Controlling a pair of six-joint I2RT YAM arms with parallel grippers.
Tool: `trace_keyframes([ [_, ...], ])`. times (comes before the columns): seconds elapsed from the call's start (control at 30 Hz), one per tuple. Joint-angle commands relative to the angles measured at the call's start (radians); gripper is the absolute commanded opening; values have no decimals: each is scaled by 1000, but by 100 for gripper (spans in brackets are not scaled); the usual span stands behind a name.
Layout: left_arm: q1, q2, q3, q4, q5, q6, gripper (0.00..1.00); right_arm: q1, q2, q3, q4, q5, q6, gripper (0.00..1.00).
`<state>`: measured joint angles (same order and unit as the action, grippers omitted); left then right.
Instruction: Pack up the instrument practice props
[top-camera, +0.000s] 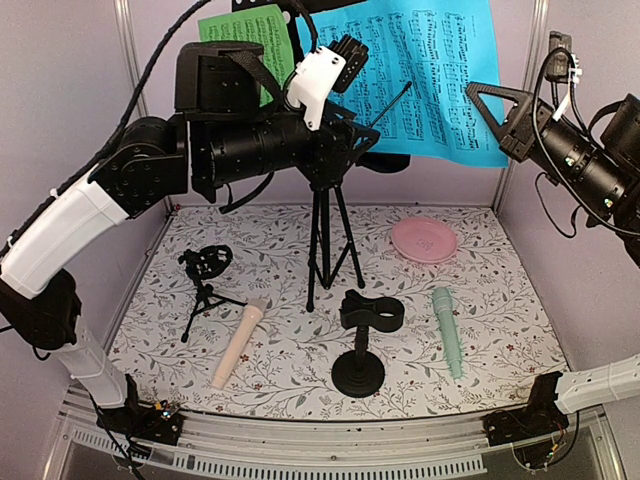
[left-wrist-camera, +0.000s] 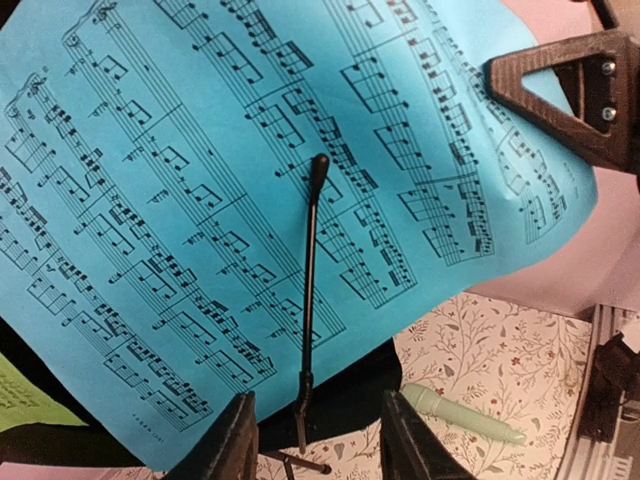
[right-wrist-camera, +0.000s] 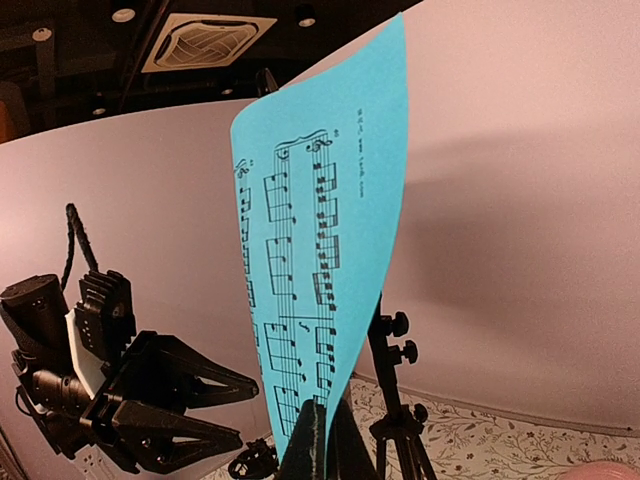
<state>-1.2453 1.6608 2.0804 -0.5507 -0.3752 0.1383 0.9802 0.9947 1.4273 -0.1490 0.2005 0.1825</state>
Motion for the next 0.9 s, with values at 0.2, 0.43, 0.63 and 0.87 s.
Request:
trace_keyframes([
  [0.2,-8,50,26,67,-54,44,38,-5,-19,-12,24,19,0,0],
  [0.43,6,75,39,48,-15,9,28,-4,-18,-12,28,21,-2,0],
  [0.63,13,81,46,51,-53,8,16,-3,-15,-12,28,18,-1,0],
  [0.87,20,80,38,54,-100,-1,12,-4,-15,-6,28,12,-1,0],
])
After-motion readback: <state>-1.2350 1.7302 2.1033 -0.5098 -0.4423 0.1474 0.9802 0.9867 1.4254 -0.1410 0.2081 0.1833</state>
